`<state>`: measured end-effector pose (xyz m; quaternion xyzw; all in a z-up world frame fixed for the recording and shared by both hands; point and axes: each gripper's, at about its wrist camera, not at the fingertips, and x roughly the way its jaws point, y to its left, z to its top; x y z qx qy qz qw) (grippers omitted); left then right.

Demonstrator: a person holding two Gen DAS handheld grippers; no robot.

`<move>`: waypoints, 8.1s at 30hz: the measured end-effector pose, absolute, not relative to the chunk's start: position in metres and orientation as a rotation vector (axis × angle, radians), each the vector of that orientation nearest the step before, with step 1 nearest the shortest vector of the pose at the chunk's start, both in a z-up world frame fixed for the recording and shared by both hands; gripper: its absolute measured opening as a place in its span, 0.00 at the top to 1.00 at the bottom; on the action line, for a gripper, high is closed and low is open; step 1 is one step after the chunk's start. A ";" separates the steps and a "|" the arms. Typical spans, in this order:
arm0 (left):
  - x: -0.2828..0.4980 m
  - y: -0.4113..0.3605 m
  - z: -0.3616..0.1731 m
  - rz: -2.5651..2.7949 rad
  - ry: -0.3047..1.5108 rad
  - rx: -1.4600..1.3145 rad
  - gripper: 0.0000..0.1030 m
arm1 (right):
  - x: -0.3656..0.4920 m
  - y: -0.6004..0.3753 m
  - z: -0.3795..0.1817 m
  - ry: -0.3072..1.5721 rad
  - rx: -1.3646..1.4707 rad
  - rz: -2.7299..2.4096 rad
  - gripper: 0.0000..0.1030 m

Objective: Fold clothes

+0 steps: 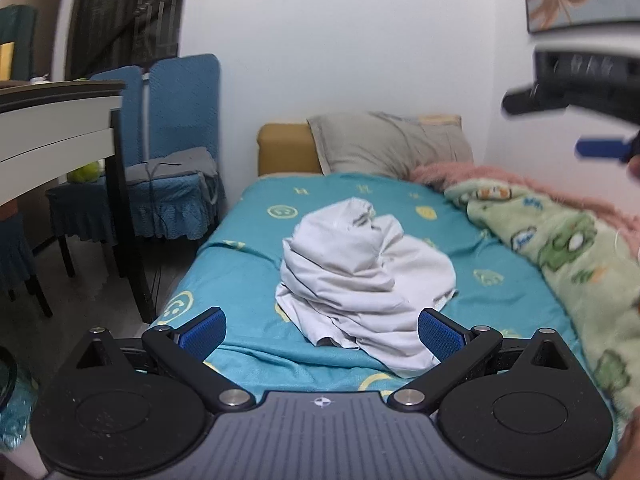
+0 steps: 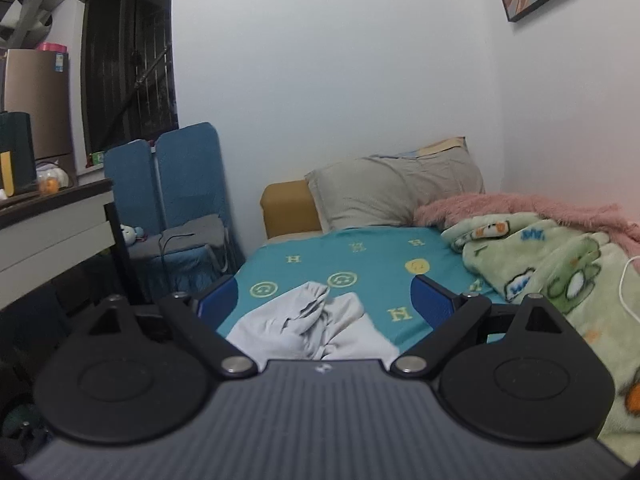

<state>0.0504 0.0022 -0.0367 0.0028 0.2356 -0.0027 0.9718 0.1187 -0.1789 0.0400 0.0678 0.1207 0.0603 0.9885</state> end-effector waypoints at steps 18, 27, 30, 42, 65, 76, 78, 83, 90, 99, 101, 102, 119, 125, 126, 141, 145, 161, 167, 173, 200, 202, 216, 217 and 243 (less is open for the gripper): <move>0.296 -0.075 -0.121 -0.042 0.488 0.148 0.22 | 0.173 -0.254 -0.039 0.464 0.354 0.037 0.08; 0.272 -0.041 -0.106 -0.039 0.489 0.088 0.92 | 0.188 -0.242 -0.059 0.471 0.354 0.043 0.08; 0.232 -0.031 -0.085 -0.078 0.483 0.075 0.93 | 0.188 -0.235 -0.060 0.453 0.336 0.047 0.08; 0.074 0.067 0.007 -0.171 0.359 -0.135 0.93 | 0.171 -0.202 -0.044 0.391 0.249 0.124 0.08; 0.087 0.112 -0.048 -0.178 0.508 -0.256 0.92 | 0.182 -0.094 -0.093 0.547 0.082 0.319 0.08; 0.097 0.100 -0.057 -0.139 0.517 -0.228 0.92 | 0.195 -0.153 -0.101 0.622 0.382 0.157 0.08; 0.094 0.104 -0.054 -0.131 0.508 -0.254 0.92 | 0.193 -0.131 -0.104 0.642 0.298 0.254 0.08; 0.093 0.110 -0.053 -0.117 0.513 -0.283 0.92 | 0.182 -0.063 -0.115 0.623 -0.032 0.437 0.08; 0.099 0.113 -0.060 -0.102 0.523 -0.298 0.92 | 0.202 -0.063 -0.139 0.625 -0.118 0.194 0.08; 0.097 0.091 -0.064 -0.187 0.525 -0.201 0.92 | 0.189 -0.149 -0.080 0.407 0.257 -0.075 0.08; 0.093 0.078 -0.064 -0.227 0.509 -0.156 0.92 | 0.183 -0.157 -0.072 0.357 0.258 -0.112 0.08; 0.090 0.073 -0.064 -0.239 0.499 -0.134 0.92 | 0.186 -0.163 -0.073 0.373 0.262 -0.123 0.08; 0.109 0.127 -0.076 -0.051 0.611 -0.356 0.91 | 0.204 -0.155 -0.100 0.623 0.298 0.040 0.84; 0.113 0.130 -0.085 -0.013 0.680 -0.347 0.53 | 0.204 -0.151 -0.094 0.601 0.306 0.092 0.87; 0.113 0.128 -0.086 -0.020 0.690 -0.339 0.48 | 0.203 -0.150 -0.092 0.594 0.309 0.098 0.87; 0.129 0.117 -0.093 0.125 0.599 -0.329 0.25 | 0.182 -0.137 -0.066 0.433 0.308 0.168 0.87; 0.129 0.141 -0.101 0.204 0.678 -0.436 0.24 | 0.176 -0.138 -0.059 0.350 0.302 0.124 0.87; 0.094 0.133 -0.064 0.332 0.542 -0.211 0.13 | 0.171 -0.166 -0.065 0.345 0.210 -0.143 0.34; 0.082 0.139 0.014 0.293 0.342 -0.246 0.10 | 0.138 -0.174 0.009 0.161 0.137 -0.131 0.31; 0.072 0.134 0.112 0.233 0.202 -0.286 0.10 | 0.102 -0.176 0.106 -0.047 -0.005 -0.179 0.22; -0.198 0.075 0.460 0.206 -0.282 -0.195 0.10 | -0.153 -0.217 0.399 -0.344 0.116 -0.031 0.22; -0.201 0.071 0.471 0.197 -0.270 -0.182 0.10 | -0.156 -0.219 0.405 -0.340 0.119 -0.035 0.22; -0.050 0.092 0.371 0.201 -0.053 -0.155 0.10 | -0.042 -0.210 0.339 -0.122 0.133 -0.036 0.22; -0.033 0.093 0.359 0.209 -0.036 -0.158 0.09 | -0.026 -0.212 0.330 -0.103 0.145 -0.026 0.22; 0.567 0.080 -0.026 0.230 0.503 -0.002 0.09 | 0.523 -0.227 0.000 0.400 0.170 -0.128 0.22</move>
